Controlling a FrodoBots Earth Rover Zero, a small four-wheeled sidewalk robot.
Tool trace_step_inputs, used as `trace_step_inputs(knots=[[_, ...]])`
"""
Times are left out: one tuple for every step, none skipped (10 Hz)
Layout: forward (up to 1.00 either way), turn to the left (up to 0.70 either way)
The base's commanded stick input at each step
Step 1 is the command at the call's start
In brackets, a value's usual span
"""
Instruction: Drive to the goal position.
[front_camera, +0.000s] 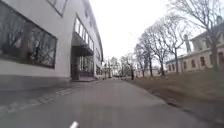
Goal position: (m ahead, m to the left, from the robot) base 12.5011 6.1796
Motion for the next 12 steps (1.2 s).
trace_step_inputs(knots=[[1.0, 0.0], [1.0, 0.0], [1.0, 0.0], [1.0, 0.0], [1.0, 0.0], [1.0, 0.0], [1.0, 0.0], [1.0, 0.0], [1.0, -0.29], [1.0, -0.4], [1.0, -0.01], [1.0, 0.0]])
